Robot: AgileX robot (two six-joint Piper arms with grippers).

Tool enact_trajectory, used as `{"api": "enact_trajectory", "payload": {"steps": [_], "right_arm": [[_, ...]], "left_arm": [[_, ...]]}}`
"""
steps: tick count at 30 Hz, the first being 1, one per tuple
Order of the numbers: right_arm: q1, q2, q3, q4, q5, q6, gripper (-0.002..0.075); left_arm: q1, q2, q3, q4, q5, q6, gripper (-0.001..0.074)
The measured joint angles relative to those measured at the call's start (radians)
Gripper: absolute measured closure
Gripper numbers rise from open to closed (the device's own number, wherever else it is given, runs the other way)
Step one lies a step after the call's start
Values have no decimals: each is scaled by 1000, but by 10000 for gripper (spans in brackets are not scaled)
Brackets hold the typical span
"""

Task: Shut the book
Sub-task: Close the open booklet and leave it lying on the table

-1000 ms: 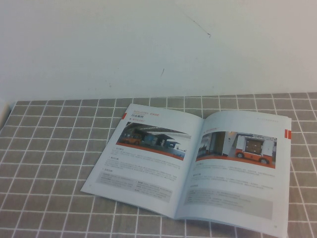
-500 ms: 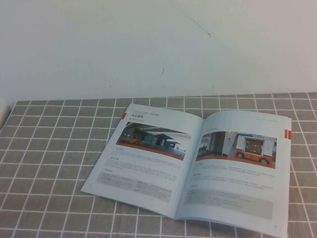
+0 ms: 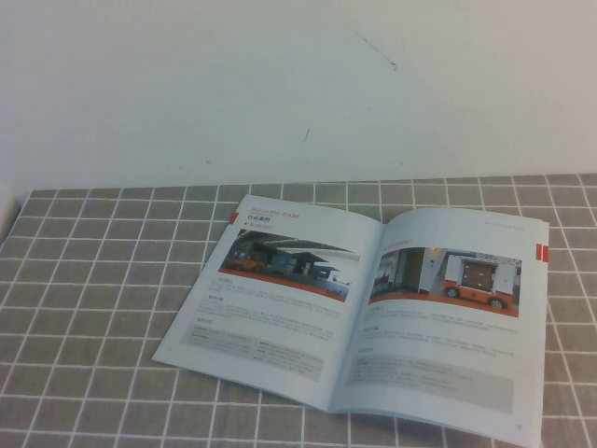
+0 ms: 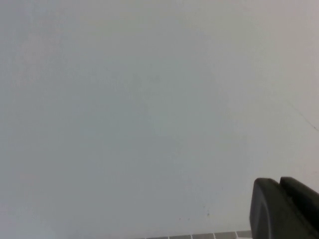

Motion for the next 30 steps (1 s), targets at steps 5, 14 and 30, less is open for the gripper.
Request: {"api": "enact_trajectory", "payload": {"steps": [5, 14, 30], "right_arm": [[0, 184, -100, 60, 193, -24, 728], [0, 592, -249, 378, 322, -401, 727], [226, 1447, -565, 819, 350, -1032, 728]], "left_arm": [[2, 207, -138, 0, 50, 0, 738], [2, 573, -215, -2, 26, -20, 738], [-260, 1101, -514, -93, 183, 43, 738]]}}
